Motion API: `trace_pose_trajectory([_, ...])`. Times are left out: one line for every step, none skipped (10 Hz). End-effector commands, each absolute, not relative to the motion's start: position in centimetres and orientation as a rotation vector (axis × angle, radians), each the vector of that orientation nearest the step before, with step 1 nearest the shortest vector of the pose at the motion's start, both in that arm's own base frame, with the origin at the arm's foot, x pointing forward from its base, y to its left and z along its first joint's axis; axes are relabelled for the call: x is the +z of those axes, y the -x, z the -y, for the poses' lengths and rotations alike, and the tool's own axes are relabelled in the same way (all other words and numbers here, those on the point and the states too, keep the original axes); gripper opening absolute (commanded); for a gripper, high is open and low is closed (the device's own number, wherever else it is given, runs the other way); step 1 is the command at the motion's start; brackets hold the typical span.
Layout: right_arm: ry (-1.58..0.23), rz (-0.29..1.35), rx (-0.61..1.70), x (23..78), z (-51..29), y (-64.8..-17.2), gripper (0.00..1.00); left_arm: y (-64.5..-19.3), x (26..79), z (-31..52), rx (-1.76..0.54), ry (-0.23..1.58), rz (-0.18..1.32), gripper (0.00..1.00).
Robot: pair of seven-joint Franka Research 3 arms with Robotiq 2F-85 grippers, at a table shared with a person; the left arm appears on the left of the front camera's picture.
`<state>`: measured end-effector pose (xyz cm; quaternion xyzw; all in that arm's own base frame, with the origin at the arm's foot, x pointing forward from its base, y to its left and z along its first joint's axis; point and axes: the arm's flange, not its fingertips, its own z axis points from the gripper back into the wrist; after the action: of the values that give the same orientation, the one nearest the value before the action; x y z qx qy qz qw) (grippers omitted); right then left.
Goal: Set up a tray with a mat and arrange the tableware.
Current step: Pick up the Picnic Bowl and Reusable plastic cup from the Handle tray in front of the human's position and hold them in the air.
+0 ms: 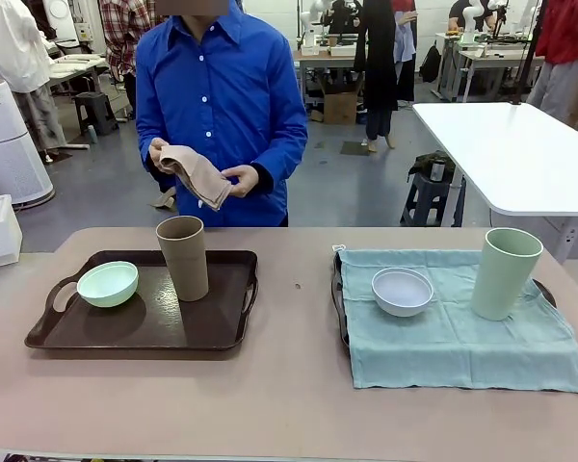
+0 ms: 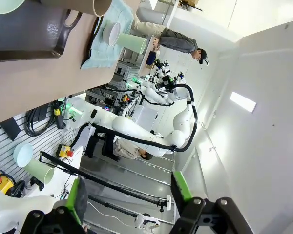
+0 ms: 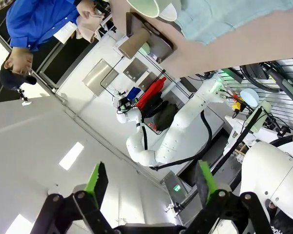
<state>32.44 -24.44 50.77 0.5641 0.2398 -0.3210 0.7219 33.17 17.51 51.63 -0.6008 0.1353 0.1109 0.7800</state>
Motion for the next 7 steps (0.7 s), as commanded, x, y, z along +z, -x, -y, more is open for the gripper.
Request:
trace_pose_trajectory([-1.281,-0.518,-0.577,52.1,25.5,-32.9,0.96,-33.0,51.8,-17.5,0.25,1.297,-0.297,0.92])
trace_pose_trajectory([-1.317,-0.515,-0.426,52.9,25.8,-33.0,0.96,-33.0,51.8,-17.5,0.25,1.297,-0.297,0.92])
trace_pose_trajectory([-1.337,-0.506,-0.347,53.1,25.9,-33.3,0.96,-33.0,51.8,-17.5,0.25,1.297,-0.297,0.92])
trace_pose_trajectory([-1.354,-0.497,-0.317,53.0,26.0,-33.7,0.96,-33.0,51.8,-17.5,0.25,1.297,-0.297,0.92])
trace_pose_trajectory([-1.367,-0.48,-0.335,53.0,26.1,-34.1,0.96,-33.0,51.8,-17.5,0.25,1.297,-0.297,0.92])
trace_pose_trajectory([-1.37,-0.467,-0.359,53.0,26.2,-34.3,0.96,-33.0,51.8,-17.5,0.25,1.297,-0.297,0.92])
trace_pose_trajectory([-1.304,-0.465,-0.359,50.2,20.2,-34.9,0.96,-33.0,51.8,-17.5,0.25,1.297,-0.297,0.92])
